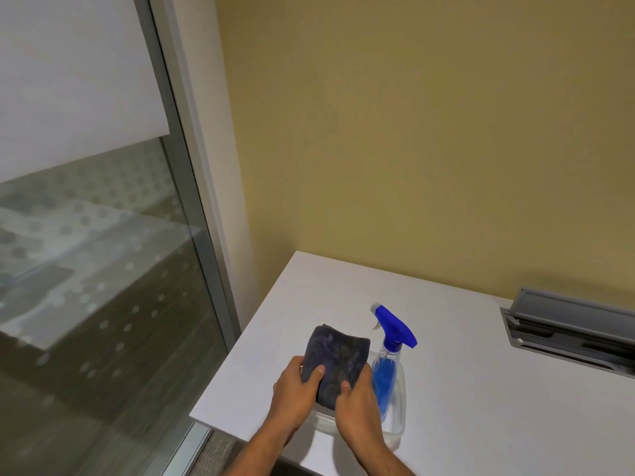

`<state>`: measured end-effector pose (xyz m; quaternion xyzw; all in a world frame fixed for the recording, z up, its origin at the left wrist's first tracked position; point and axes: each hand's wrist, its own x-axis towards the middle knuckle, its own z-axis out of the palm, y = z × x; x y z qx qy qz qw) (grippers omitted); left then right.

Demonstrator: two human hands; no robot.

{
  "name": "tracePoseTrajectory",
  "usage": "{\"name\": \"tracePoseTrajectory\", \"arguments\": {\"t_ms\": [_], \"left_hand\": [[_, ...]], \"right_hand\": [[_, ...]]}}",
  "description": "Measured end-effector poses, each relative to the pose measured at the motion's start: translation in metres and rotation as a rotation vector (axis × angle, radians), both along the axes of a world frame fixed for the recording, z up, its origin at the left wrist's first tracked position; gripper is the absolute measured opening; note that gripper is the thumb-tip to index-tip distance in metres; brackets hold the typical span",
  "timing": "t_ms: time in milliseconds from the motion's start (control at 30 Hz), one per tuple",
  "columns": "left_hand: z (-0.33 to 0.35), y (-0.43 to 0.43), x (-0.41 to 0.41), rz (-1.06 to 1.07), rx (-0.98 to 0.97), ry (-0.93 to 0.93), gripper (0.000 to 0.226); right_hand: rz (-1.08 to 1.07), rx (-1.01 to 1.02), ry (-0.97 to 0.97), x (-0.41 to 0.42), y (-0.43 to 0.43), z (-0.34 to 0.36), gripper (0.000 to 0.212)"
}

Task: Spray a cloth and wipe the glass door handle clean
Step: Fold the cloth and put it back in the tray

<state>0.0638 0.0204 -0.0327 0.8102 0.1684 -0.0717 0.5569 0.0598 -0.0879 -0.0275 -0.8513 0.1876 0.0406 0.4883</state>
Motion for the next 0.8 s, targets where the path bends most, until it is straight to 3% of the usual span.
{"name": "tracePoseTrajectory", "arguments": {"t_ms": [233, 433, 567, 800], "left_hand": [[-0.025, -0.002, 0.008, -0.058, 0.284, -0.024, 0.043], [-0.034, -0.004, 0.007, -0.138, 0.573, -0.228, 0.064], [-0.047, -0.003, 0.018, -0.311, 0.639, -0.272, 0.055], [-0.075, -0.002, 0.029, -0.492, 0.816, -0.158, 0.055]], "right_hand": [[0.024, -0.027, 0.093, 0.010, -0.001, -0.016, 0.046], [0.051, -0.012, 0.172, 0.017, -0.002, -0.022, 0.031], [0.075, 0.002, 0.176, 0.024, -0.005, -0.033, 0.030], [0.177, -0.114, 0.266, 0.031, -0.010, -0.042, 0.033]]}}
